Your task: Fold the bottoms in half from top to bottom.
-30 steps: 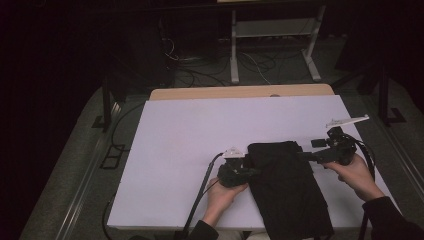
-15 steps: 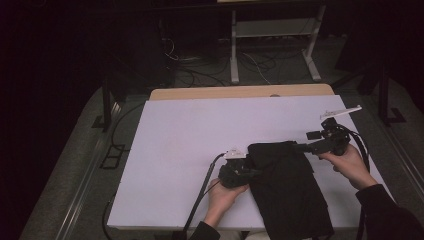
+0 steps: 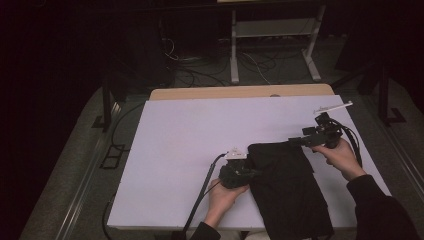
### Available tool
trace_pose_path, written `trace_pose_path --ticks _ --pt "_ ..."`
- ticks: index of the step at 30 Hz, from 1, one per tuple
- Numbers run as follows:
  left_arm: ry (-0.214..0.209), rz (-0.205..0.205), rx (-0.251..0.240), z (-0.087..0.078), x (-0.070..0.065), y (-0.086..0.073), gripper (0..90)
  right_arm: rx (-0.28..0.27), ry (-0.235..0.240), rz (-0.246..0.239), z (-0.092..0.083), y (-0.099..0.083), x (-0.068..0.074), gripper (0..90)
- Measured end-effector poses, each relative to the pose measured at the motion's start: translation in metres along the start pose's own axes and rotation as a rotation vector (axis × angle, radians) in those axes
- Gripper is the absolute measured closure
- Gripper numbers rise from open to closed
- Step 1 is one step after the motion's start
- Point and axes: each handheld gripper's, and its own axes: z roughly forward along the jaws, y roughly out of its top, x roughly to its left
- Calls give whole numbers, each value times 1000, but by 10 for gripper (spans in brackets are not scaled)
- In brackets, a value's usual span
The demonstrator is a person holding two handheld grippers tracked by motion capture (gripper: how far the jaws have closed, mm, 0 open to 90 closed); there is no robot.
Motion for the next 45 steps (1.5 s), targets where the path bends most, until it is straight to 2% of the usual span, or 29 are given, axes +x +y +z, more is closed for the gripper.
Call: trace_pose_path --ticks 10,20,24,30,38,45 --pt "-1 5 -1 0 0 0 855 51 -28 46 25 -4 -18 0" --pt "-4 5 -3 0 0 -1 854 80 -38 90 37 -10 -27 0" --pt "-6 5 -1 1 0 -1 855 77 -27 92 39 -13 -28 47" --pt "-6 3 -2 1 0 -1 855 75 -2 89 40 -16 -28 160" --pt "-6 4 -2 1 -1 -2 855 91 7 78 43 -17 -27 365" --pt "-7 6 -3 1 -1 -2 854 104 24 51 45 -18 -22 619"
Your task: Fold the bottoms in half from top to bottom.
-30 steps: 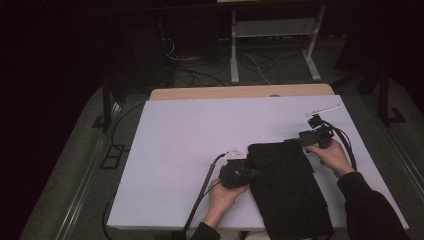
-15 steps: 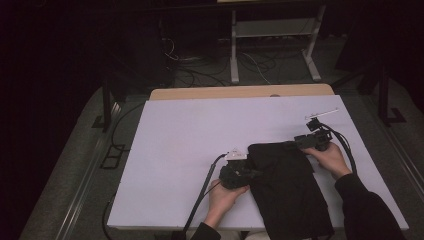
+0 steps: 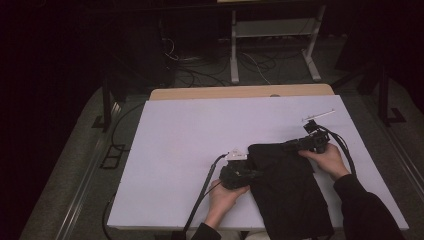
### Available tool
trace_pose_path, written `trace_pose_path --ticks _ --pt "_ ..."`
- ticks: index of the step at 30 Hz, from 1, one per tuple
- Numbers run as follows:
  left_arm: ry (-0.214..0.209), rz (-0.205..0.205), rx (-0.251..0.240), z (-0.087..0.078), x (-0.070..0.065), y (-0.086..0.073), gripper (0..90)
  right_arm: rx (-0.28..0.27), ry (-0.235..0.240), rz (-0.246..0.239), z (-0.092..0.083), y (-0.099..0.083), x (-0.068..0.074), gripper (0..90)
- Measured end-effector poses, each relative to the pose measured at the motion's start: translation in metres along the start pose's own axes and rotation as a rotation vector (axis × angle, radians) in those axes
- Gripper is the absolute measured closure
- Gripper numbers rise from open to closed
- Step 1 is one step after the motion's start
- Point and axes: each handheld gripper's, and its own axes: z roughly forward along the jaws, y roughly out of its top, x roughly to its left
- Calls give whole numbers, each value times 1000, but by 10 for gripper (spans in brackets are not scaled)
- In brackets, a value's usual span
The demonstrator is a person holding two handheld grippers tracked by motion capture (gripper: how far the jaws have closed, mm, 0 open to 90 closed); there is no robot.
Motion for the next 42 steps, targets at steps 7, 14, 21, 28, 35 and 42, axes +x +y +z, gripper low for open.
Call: trace_pose_path --ticks 7,14,21,28,35,42 --pt "-4 2 1 0 0 0 854 18 11 -15 0 1 8 818" --pt "11 23 2 0 -2 0 835 -24 30 13 -10 2 14 831" --pt "17 33 5 0 -3 -1 812 -96 105 68 -25 1 22 832" --pt "23 46 10 1 -5 -1 775 -121 152 85 -36 -3 34 832" --pt "20 43 -3 -3 -4 0 666 -128 175 71 -41 -8 45 832" --pt "67 30 -92 -11 -5 3 494 -128 200 56 -44 -16 53 832"
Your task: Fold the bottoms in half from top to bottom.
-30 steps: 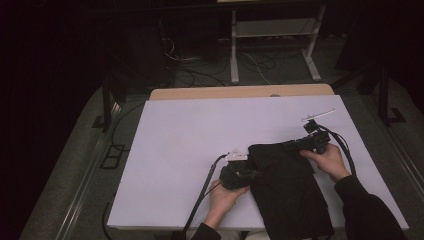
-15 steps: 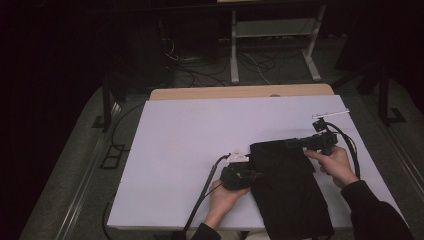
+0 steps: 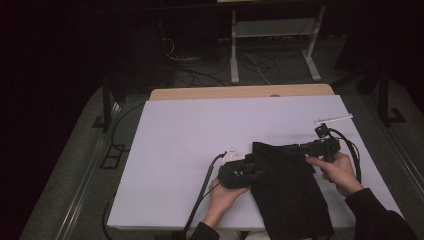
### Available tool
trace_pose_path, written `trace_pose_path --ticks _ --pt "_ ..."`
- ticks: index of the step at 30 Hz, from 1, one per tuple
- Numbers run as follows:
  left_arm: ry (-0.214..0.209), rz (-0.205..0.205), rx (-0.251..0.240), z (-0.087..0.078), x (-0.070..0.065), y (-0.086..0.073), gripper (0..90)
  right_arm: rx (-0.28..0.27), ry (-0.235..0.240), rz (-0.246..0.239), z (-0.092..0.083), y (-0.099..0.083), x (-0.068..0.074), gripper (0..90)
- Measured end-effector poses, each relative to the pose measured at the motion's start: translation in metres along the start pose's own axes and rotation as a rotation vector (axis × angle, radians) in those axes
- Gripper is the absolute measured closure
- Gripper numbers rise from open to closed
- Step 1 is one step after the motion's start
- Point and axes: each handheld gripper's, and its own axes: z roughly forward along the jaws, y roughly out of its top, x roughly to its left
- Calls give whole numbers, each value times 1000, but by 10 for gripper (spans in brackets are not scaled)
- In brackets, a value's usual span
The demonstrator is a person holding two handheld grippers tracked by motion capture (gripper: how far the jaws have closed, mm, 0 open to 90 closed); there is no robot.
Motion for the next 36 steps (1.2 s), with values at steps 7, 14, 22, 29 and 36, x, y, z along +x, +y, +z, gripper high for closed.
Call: trace_pose_path --ticks 7,14,22,29,36 --pt "-17 -28 -42 -9 8 8 357 2 26 -8 -7 -11 7 831" --pt "-19 -69 -70 -14 14 12 281 -3 30 -20 -12 -22 11 831" --pt "10 -71 -66 -14 17 15 226 -7 44 -32 -15 -33 13 831" --pt "17 -80 -70 -18 20 19 205 1 42 -39 -19 -42 17 831" --pt "34 -80 -75 -21 23 20 205 11 51 -46 -20 -51 21 831"
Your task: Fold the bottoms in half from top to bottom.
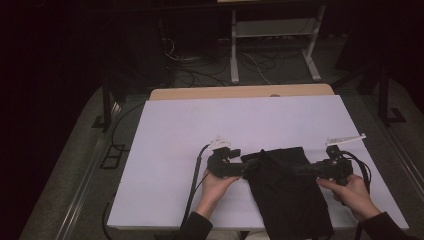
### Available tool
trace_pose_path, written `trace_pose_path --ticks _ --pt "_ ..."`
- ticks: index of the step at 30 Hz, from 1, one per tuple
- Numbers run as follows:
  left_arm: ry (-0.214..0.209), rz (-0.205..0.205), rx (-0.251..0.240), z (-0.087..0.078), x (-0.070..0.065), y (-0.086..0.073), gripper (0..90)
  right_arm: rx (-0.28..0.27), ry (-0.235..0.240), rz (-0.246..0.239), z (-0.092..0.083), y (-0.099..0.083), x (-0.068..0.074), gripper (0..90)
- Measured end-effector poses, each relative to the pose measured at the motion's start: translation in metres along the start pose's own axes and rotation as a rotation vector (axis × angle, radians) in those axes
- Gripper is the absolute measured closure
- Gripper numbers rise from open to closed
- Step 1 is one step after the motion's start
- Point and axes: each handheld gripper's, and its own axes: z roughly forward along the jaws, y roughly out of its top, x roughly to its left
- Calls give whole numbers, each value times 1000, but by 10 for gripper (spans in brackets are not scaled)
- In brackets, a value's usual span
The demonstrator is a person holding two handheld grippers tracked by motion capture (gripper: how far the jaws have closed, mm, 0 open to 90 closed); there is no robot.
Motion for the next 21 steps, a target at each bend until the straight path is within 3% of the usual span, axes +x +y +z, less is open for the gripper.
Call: trace_pose_path --ticks 21 --pt "31 1 -10 -2 3 3 183 66 30 -27 -6 -23 8 829"
